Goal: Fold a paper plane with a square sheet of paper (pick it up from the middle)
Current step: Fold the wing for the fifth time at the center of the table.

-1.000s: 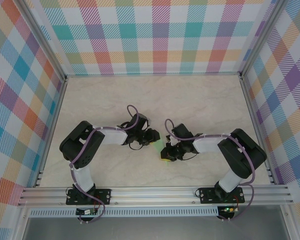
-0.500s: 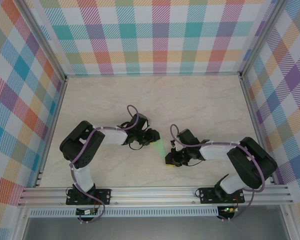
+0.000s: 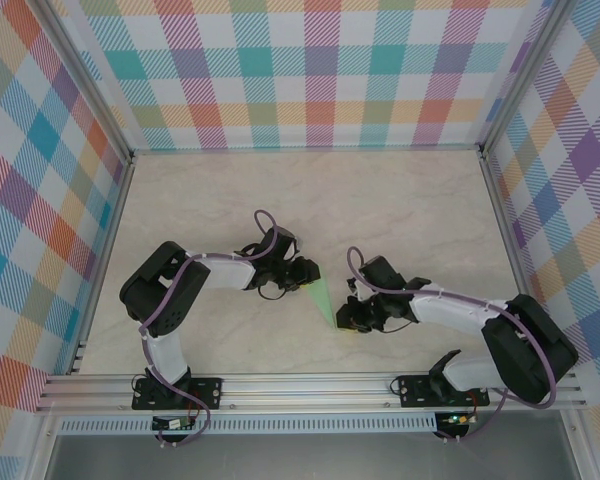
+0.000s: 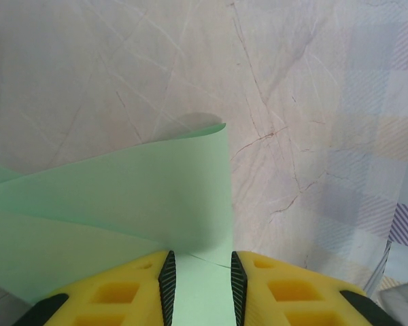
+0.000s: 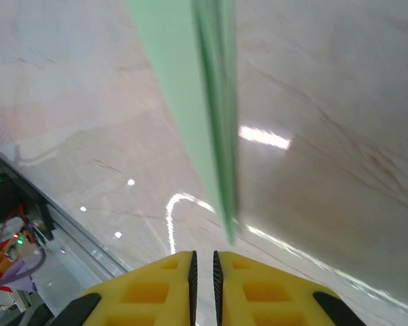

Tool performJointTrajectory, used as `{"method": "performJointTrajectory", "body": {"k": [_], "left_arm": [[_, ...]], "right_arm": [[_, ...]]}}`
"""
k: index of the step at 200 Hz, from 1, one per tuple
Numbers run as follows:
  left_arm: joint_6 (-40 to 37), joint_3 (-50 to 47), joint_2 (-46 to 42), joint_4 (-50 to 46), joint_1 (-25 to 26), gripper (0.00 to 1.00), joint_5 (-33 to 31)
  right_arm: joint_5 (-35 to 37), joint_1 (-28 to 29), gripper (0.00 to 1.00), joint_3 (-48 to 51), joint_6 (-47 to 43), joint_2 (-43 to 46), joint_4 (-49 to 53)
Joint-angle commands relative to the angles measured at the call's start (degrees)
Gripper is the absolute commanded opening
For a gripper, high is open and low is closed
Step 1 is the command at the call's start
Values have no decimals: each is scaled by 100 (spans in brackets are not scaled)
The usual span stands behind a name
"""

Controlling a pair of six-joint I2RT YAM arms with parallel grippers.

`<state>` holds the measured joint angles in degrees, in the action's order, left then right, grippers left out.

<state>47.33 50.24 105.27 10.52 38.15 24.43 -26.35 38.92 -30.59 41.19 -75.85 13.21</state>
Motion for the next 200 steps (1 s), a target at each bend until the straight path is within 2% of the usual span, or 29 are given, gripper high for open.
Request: {"method": "performJointTrajectory", "body": {"k": [1,35,60,99,117,148,200], "left_arm": [[-45,-48,395,-306,22,30,-220],[-32,1,379,-327,26,30,-212],[-46,38,397,-327,27,30,-201],[-31,70,443,-276,26,31,-148],[-58,73,419,-287,26,31,-146],[-253,74,316,-384,2,31,-235],[-487,56,371,-43,-387,33,48]], "right_arm": [[49,37,14,-503,133,-276,-247],[-111,36,14,-438,939,-715,-1632],[5,33,13,-646,913,-1138,-1596],[166,6,12,-455,966,-1684,-1686],[213,2,11,-274,958,-1756,-1665],[443,4,8,-150,635,-1806,-1049],[276,4,5,-31,313,-1982,-929]]}}
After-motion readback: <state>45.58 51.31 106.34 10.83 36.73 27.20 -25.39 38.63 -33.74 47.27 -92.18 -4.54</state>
